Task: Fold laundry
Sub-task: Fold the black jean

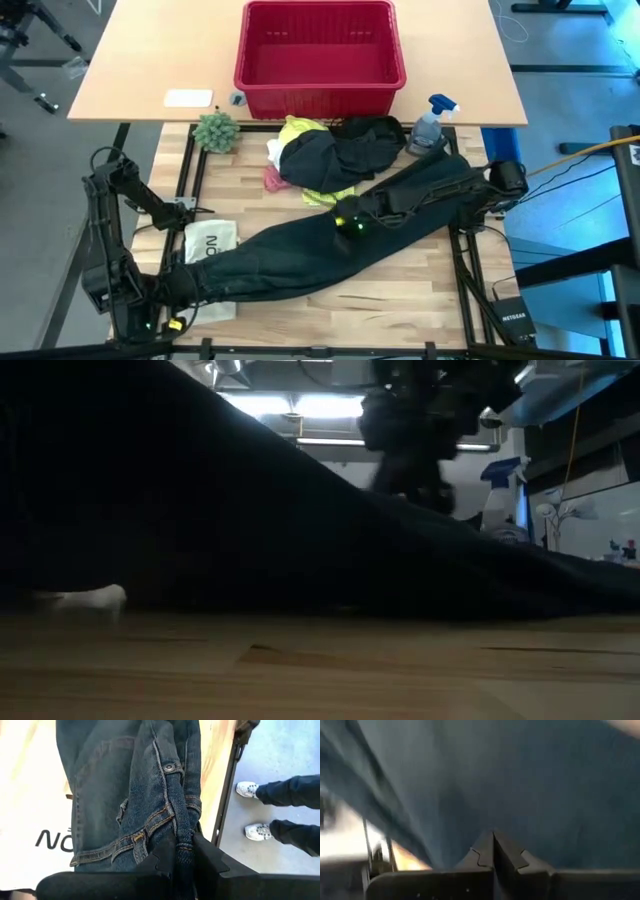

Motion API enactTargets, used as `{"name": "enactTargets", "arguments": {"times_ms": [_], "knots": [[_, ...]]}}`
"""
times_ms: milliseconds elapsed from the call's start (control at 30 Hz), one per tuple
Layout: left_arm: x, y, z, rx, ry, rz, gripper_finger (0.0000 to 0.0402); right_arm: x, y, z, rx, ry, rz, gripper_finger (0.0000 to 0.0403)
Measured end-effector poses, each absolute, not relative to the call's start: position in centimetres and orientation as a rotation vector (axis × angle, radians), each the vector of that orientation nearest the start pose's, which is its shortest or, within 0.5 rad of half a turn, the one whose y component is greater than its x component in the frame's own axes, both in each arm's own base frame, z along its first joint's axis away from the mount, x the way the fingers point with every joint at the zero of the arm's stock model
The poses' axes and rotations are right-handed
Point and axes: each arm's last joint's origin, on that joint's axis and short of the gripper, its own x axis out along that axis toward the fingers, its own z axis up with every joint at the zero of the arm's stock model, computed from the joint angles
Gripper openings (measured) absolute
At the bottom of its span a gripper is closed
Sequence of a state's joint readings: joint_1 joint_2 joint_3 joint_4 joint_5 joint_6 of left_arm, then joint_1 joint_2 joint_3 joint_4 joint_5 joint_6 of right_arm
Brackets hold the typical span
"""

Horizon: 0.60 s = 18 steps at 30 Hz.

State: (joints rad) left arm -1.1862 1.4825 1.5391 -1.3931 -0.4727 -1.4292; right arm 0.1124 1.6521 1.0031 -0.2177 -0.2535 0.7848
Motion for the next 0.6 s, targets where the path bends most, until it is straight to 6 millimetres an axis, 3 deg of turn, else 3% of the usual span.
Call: {"name": "enactTargets", "arguments": {"times_ms": [167,300,400,600], "knots": [[11.2,-23.4,35.0,-0.244,0.961,0.163,0.0031,32.8,7.0,16.6,0.773,1.133,0.005,0.0000],[11.3,-23.3,35.0,-0.236,0.952,0.163,0.0031,33.6,8.2,14.9,0.805,1.132,-0.004,0.0000],[11.2,-23.4,35.0,-0.249,0.974,0.157,0.0031,34.0,8.5,15.3,0.777,1.014,-0.086,0.0000],[10.9,-23.6,35.0,-0.265,0.999,0.144,0.0031,34.3,8.0,18.4,0.650,0.762,-0.256,0.0000]]}}
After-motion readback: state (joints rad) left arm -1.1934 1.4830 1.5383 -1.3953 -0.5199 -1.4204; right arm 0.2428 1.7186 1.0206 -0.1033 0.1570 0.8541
